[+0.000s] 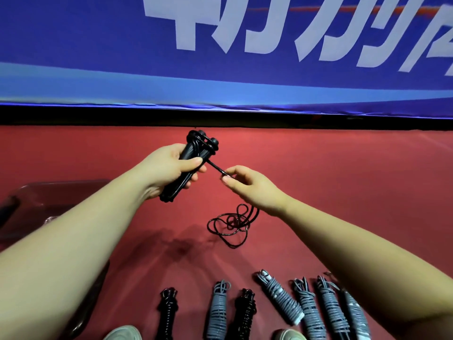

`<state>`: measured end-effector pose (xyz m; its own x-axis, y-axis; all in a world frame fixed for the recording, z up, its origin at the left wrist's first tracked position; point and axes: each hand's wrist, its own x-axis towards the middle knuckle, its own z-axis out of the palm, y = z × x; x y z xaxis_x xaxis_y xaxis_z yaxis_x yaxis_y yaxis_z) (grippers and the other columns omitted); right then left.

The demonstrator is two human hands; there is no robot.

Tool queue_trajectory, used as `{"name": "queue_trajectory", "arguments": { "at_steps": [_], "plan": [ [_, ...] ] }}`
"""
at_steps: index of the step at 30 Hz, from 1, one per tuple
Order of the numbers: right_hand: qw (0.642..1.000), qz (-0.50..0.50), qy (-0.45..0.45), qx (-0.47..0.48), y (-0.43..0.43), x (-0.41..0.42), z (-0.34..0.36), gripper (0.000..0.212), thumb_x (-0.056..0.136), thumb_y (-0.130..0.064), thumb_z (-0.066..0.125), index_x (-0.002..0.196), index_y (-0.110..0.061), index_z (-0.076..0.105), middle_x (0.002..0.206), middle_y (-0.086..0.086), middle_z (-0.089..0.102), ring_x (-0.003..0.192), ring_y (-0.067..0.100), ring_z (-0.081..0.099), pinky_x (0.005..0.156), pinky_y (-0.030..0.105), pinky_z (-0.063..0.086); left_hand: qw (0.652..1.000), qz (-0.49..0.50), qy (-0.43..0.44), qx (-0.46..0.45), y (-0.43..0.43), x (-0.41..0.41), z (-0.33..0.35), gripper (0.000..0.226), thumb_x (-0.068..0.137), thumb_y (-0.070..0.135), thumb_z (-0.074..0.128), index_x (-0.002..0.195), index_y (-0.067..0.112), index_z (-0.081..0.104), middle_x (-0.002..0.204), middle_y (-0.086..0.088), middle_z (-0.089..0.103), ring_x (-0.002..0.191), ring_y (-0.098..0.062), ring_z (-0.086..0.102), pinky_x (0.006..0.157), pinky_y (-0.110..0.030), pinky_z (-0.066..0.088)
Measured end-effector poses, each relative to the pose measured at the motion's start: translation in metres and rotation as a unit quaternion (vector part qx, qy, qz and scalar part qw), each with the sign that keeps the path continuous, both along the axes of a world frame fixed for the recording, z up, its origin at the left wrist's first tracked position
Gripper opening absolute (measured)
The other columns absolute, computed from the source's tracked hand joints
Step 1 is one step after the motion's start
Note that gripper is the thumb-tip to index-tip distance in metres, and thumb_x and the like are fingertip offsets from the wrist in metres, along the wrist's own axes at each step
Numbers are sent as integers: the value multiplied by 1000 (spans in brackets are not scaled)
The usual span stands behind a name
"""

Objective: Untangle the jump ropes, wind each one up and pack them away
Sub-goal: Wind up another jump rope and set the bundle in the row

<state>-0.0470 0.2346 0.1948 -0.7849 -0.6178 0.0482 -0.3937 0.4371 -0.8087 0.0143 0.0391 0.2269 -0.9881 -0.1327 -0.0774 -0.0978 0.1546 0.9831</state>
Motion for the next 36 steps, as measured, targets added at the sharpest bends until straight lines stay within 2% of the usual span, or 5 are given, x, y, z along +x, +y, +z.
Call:
{"name": "queue_trajectory", "arguments": {
  "at_steps": [4,13,21,30,36],
  "plan": [
    [990,-38,106,80,8,-6,-5,21,98,-26,45,99,-21,66,64,-8,51,58,12,44,59,26,35,995,55,-12,77,-10,-3,-5,7,93,6,54,91,12,57,82,-10,60,62,-15,55,47,-23,48],
    [964,4,-259,-54,22,-13,-18,32,102,-32,31,89,-15,54,52,-9,27,48,8,19,47,19,19,990,79,-22,116,-13,-7,-8,9,93,6,55,85,10,56,71,-9,53,64,-18,56,45,-24,47],
    [993,42,20,113,2,13,38,26,93,-34,54,71,-23,60,54,-10,38,42,1,33,45,13,26,991,83,-66,-81,-17,-6,-31,7,93,8,57,100,10,57,80,-8,57,65,-16,59,53,-27,47],
    [991,-13,77,107,-9,9,74,22,89,-27,60,85,-7,69,61,-2,46,52,9,38,46,18,29,938,-118,-39,-323,19,-5,-21,23,90,14,61,109,25,57,69,3,61,46,-1,53,48,-18,42],
    [958,22,146,244,-1,0,79,30,90,-40,57,92,-13,69,92,4,66,87,18,58,80,30,47,896,-250,-58,-362,29,6,-8,9,88,17,64,88,21,55,70,0,64,55,-10,54,54,-20,43]
  ]
}}
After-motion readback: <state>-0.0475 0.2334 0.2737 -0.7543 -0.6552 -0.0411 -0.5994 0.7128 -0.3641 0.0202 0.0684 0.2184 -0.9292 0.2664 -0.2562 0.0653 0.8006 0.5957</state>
